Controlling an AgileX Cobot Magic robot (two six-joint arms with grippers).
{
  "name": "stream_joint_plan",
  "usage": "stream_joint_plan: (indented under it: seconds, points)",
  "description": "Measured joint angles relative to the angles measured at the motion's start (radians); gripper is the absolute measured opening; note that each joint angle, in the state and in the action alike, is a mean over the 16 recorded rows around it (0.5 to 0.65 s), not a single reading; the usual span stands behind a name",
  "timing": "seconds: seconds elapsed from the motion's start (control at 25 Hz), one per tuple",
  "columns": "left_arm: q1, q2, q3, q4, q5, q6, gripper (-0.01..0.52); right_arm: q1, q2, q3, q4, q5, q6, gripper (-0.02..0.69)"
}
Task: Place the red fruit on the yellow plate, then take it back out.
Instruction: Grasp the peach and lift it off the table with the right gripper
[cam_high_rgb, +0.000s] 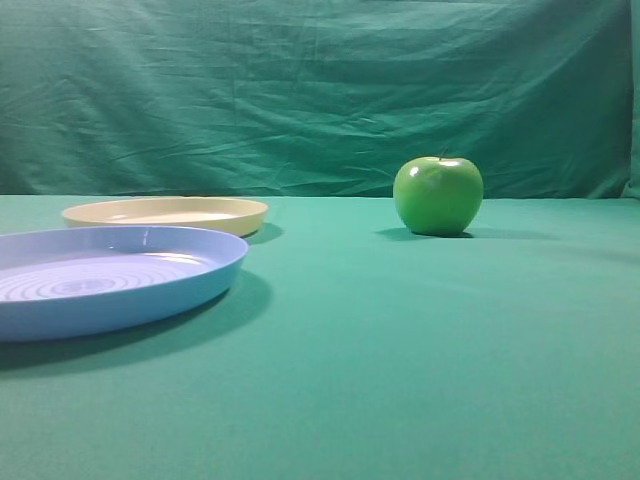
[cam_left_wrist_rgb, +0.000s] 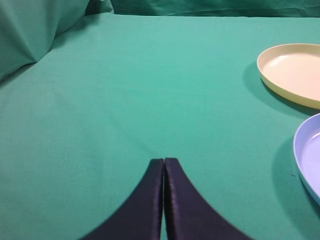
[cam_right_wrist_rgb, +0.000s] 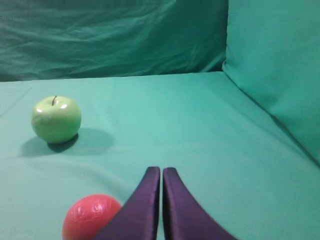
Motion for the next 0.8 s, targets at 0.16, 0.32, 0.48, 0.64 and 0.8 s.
stream_joint_plan:
  seconds: [0.16, 0.32, 0.48, 0.64, 0.8]
  points:
    - [0.0, 0.0, 0.0, 0.0, 0.0, 0.0, 0.0, 0.0, 0.051, -0.097, 0.02, 0.044, -0.029, 0.0]
    - [0.0, 0.0, 0.0, 0.0, 0.0, 0.0, 0.0, 0.0, 0.138, -0.203, 0.061, 0.134, -0.076, 0.0]
    - [0.0, 0.0, 0.0, 0.0, 0.0, 0.0, 0.0, 0.0, 0.26, -0.297, 0.116, 0.249, -0.14, 0.0]
    - [0.0, 0.0, 0.0, 0.0, 0.0, 0.0, 0.0, 0.004, 0.406, -0.375, 0.173, 0.378, -0.208, 0.0]
    - [0.0, 0.0, 0.0, 0.0, 0.0, 0.0, 0.0, 0.024, 0.564, -0.442, 0.2, 0.502, -0.247, 0.0]
